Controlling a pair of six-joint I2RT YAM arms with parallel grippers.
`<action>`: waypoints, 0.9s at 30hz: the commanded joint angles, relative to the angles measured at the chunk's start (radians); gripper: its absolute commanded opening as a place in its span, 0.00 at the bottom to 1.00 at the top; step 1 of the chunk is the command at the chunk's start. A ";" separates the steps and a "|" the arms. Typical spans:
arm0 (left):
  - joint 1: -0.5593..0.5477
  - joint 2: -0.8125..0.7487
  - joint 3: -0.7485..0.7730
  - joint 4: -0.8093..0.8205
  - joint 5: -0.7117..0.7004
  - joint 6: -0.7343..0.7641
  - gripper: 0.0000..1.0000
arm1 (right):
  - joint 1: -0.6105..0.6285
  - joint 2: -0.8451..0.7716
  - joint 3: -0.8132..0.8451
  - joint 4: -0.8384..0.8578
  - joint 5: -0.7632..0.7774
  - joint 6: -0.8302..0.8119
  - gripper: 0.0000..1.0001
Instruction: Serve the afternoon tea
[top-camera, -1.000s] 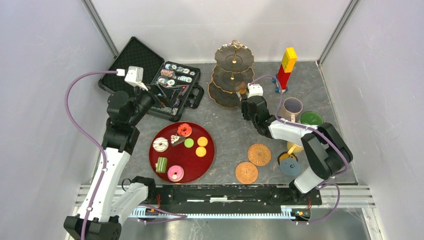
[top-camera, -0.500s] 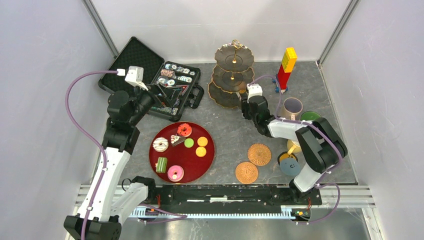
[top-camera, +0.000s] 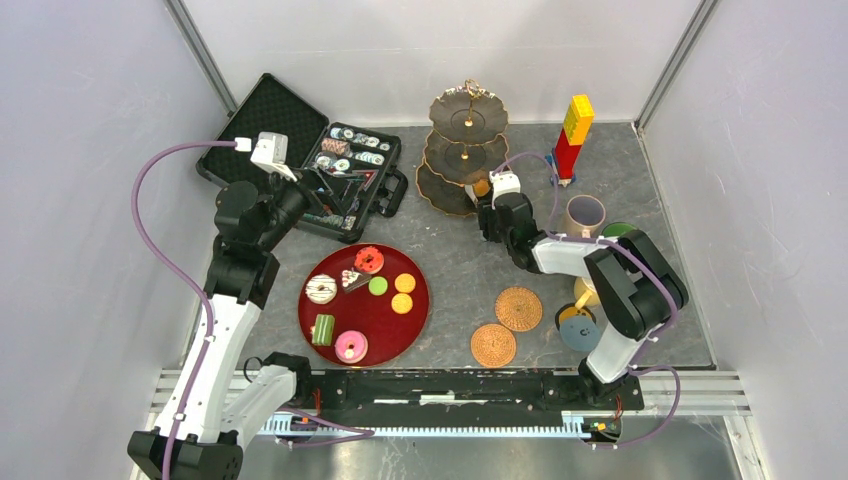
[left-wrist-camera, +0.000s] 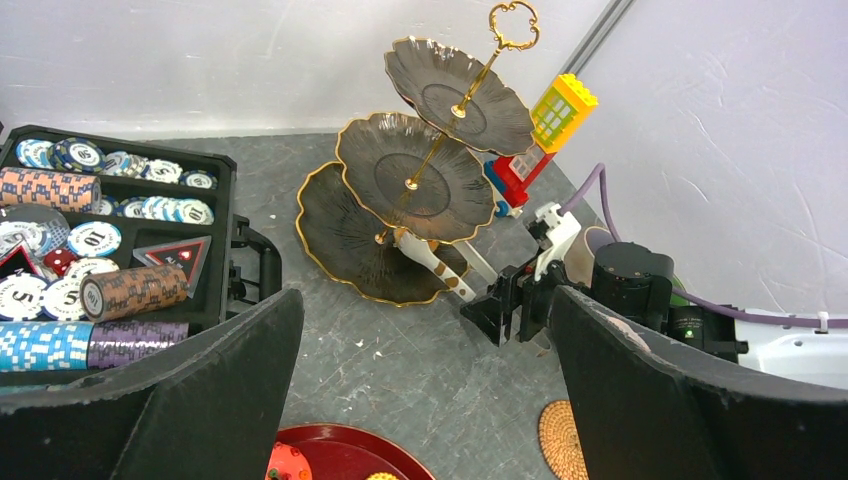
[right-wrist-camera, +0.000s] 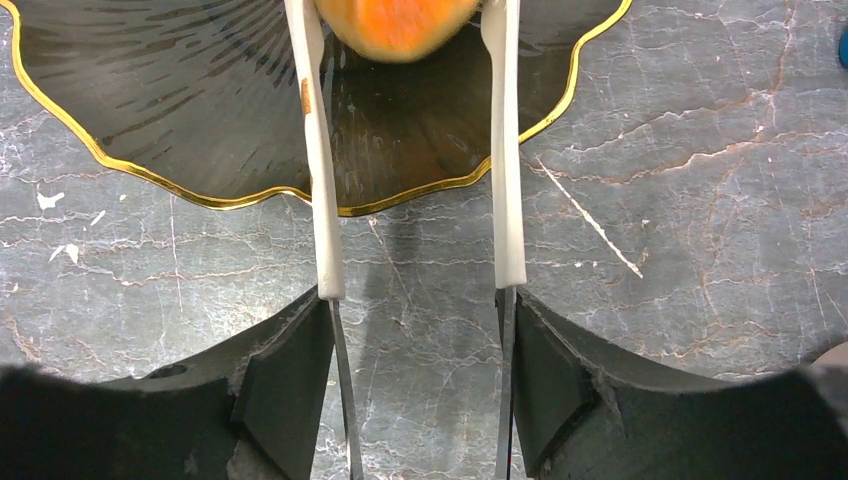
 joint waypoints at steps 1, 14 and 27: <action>-0.006 0.001 0.035 0.024 0.021 -0.041 1.00 | -0.004 0.012 0.044 0.051 0.004 -0.013 0.66; -0.009 0.001 0.035 0.024 0.018 -0.036 1.00 | -0.005 -0.059 -0.015 0.060 -0.006 -0.010 0.67; -0.009 0.000 0.037 0.023 0.023 -0.038 1.00 | -0.003 -0.198 -0.067 -0.157 -0.062 0.028 0.64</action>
